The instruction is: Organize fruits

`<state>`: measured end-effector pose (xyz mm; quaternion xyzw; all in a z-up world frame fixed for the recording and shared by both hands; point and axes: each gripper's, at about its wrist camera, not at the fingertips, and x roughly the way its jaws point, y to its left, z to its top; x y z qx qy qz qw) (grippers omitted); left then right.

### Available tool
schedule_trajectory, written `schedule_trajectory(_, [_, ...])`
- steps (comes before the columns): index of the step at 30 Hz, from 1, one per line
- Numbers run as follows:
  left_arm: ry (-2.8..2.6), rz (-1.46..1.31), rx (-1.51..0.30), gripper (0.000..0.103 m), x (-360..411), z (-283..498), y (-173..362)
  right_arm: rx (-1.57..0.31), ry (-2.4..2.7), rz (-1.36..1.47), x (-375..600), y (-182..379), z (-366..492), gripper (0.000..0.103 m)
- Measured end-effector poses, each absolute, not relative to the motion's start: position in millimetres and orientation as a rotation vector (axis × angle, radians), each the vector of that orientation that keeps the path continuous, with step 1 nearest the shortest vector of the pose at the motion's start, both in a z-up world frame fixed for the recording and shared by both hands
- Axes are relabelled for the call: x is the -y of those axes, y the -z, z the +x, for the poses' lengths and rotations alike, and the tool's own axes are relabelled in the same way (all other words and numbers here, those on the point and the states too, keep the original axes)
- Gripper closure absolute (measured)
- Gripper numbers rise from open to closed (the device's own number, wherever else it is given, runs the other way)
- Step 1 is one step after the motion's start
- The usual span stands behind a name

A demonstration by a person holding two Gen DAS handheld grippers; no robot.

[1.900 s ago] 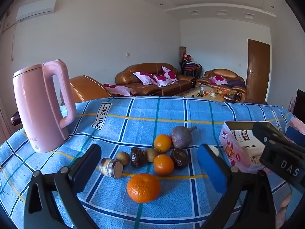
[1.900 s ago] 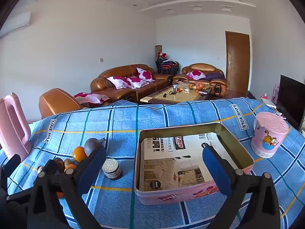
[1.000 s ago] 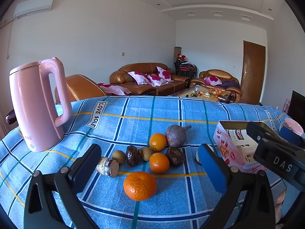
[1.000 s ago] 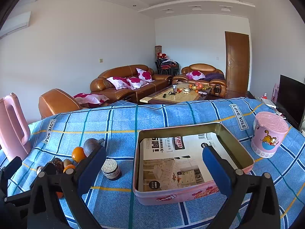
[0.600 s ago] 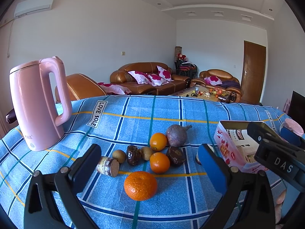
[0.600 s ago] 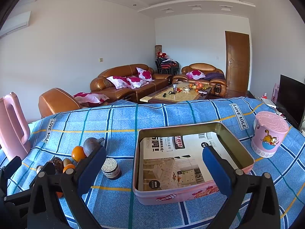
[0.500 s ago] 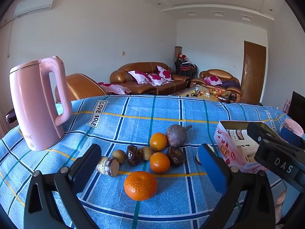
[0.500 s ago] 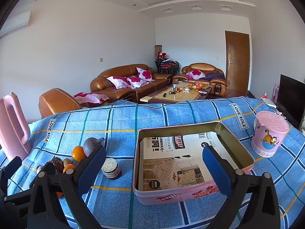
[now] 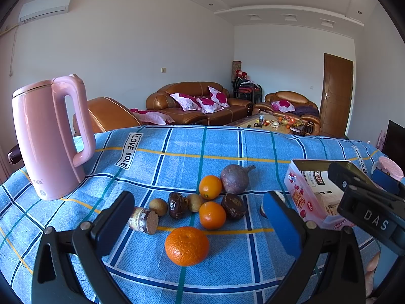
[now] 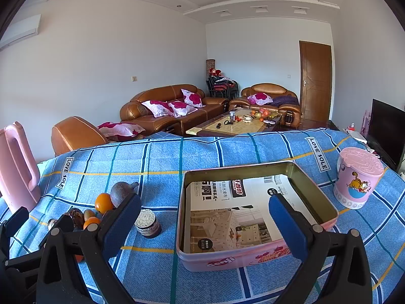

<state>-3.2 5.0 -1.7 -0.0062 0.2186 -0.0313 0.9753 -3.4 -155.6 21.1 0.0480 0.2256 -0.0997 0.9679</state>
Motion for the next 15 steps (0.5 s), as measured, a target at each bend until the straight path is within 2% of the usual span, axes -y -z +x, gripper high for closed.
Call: schedule_trajectory(15, [0.027, -0.026, -0.476, 0.0, -9.2, 0.6, 4.4, -0.454, 0.178, 0.094, 153.2, -19.4, -4.1, 0.001])
